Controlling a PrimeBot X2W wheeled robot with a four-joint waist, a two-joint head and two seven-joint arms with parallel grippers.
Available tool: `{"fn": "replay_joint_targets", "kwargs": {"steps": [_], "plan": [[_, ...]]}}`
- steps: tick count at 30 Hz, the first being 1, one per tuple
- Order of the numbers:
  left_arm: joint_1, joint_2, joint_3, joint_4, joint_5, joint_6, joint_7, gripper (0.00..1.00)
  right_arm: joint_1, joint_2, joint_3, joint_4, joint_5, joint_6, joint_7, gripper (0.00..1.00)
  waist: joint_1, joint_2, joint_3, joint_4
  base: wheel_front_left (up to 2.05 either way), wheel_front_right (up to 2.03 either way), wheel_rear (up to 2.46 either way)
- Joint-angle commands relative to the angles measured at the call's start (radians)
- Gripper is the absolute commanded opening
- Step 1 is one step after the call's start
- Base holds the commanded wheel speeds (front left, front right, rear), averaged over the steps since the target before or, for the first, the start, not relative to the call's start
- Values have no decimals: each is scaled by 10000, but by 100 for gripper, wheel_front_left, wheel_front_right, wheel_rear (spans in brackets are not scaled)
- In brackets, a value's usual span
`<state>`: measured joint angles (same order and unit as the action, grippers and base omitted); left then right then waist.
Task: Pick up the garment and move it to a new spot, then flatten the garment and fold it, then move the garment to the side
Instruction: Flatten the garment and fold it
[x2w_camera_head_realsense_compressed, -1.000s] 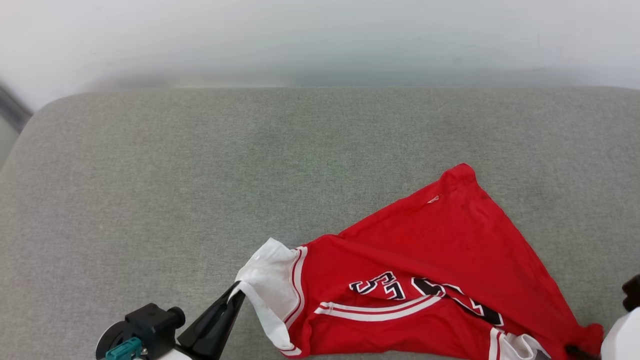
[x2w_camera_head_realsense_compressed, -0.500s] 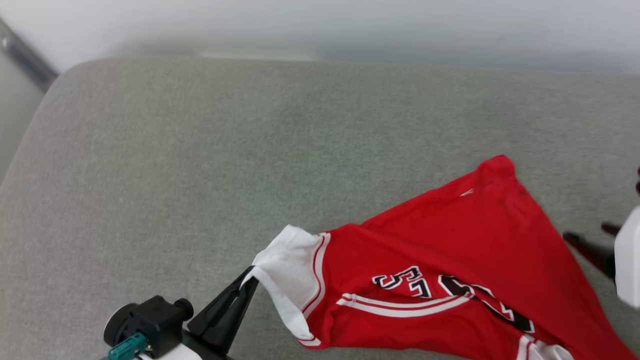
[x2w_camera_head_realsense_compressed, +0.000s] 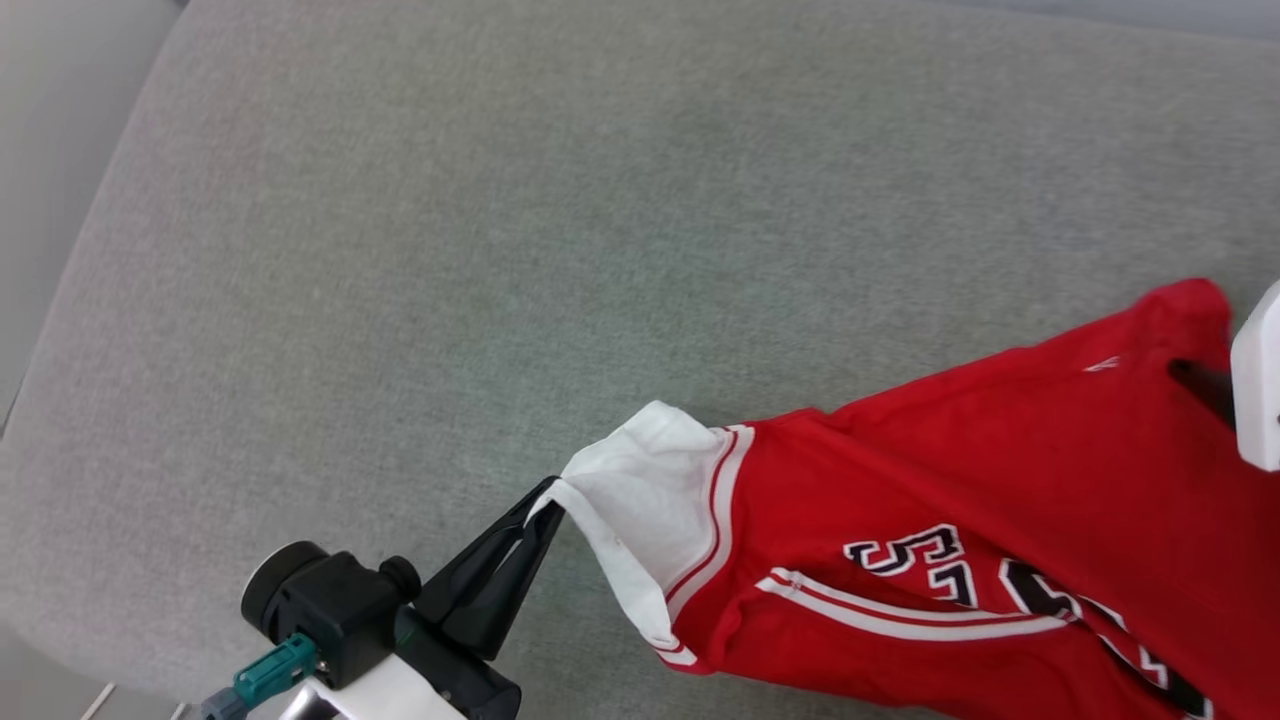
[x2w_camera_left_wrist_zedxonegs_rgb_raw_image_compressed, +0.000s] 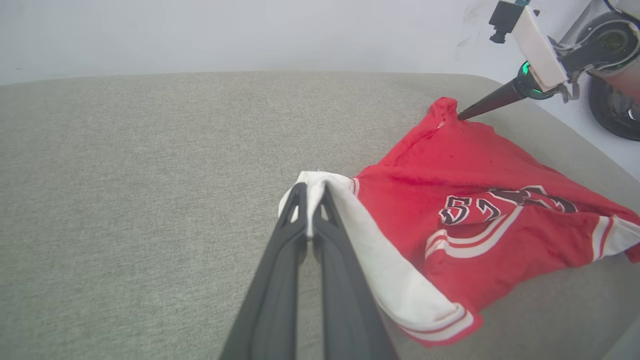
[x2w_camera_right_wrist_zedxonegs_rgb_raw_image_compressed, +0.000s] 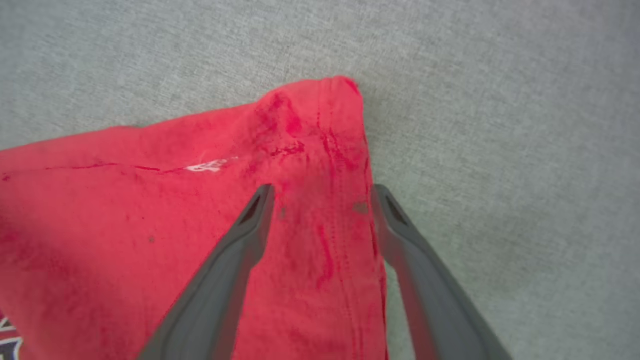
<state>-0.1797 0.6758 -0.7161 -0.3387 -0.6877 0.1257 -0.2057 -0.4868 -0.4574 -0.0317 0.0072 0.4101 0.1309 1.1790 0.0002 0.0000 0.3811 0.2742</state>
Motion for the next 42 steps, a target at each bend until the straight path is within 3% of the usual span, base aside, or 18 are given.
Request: {"fn": "replay_joint_targets", "kwargs": {"steps": [1, 10, 19, 20, 21, 22, 23, 31, 42], "plan": [[-165, -93, -40, -37, 81, -46, -52, 0, -190, -118, 12, 160, -95, -4, -52, 100, -2, 0, 389, 377, 0, 0, 0], [-388, -329, -208, 105, 137, -262, -108, 0, -489, -328, 128, 1127, -426, -4, -272, 100, -2, 0, 867, 748, 0, 0, 0], [-525, -381, -156, 273, 83, -345, -197, 0, -456, -87, 314, 1640, -508, -4, -652, 100, -2, 0, 1029, 786, 0, 0, 0], [-540, -376, -150, 286, 81, -350, -204, 0, -490, -72, 342, 1675, -518, -4, -695, 91, -2, 0, 1043, 774, 0, 0, 0], [-560, -373, -143, 296, 81, -362, -210, 0, -517, -61, 372, 1711, -514, -4, -709, 44, -2, 0, 1056, 763, 0, 0, 0], [-560, -373, -143, 296, 81, -362, -210, 0, -517, -61, 372, 1711, -514, -4, -709, 44, -2, 0, 1056, 763, 0, 0, 0], [-572, -378, -138, 306, 78, -352, -212, 0, -530, -59, 436, 1740, -486, -4, -714, 1, -2, 0, 1061, 752, 0, 0, 0], [-549, -326, -24, 434, -20, -324, -259, 0, -694, -140, 534, 1940, -329, -4, -1564, 0, -2, 0, 517, 435, 0, 0, 0], [-439, 252, 465, -1, -190, 5, -95, 0, -623, -8, 352, 1881, 634, -4, -3045, 0, -2, 0, -1199, -580, 0, 0, 0]]}}
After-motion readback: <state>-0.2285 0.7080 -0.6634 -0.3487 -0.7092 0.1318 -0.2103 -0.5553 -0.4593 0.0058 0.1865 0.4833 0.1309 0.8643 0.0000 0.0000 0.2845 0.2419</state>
